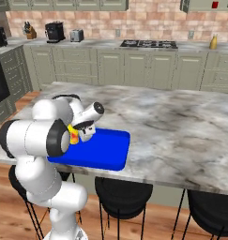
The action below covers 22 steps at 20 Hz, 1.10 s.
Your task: There is a tray on the dining counter. Grab the cup, mug, and pitcher and place them on the tray. The pitcher may be placed next to the tray if it cannot fit the tray.
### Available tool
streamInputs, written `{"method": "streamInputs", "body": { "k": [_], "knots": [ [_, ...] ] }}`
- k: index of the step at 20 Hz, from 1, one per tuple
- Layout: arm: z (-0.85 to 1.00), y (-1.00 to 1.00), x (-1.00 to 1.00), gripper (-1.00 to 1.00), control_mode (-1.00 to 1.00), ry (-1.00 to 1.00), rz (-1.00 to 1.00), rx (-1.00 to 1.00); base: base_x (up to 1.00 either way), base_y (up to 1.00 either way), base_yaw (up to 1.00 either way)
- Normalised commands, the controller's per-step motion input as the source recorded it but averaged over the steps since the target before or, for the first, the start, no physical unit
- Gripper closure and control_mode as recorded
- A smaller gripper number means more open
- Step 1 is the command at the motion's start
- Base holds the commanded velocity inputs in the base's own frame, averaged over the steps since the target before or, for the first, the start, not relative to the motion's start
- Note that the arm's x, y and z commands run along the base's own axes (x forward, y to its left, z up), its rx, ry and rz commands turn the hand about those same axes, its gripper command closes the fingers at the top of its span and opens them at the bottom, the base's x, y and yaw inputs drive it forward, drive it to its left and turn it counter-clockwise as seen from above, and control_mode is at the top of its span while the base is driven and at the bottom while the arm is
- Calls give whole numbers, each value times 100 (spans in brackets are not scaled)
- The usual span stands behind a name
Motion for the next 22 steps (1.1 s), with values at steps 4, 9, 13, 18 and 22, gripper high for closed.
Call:
{"method": "streamInputs", "body": {
  "k": [4, 9, 13, 18, 22],
  "knots": [
    [81, 0, -37, -100, -100, -2, 6, -14, 0, 0, 0],
    [79, -20, -34, -100, -100, 0, 1, -16, 0, 0, 0],
    [74, -29, -29, -100, -100, 0, 0, -22, 0, 0, 0],
    [37, -38, -24, -100, -100, 0, 0, -23, 0, 0, 0],
    [20, -38, -18, -100, -100, 0, 0, -27, 0, 0, 0]
  ]
}}
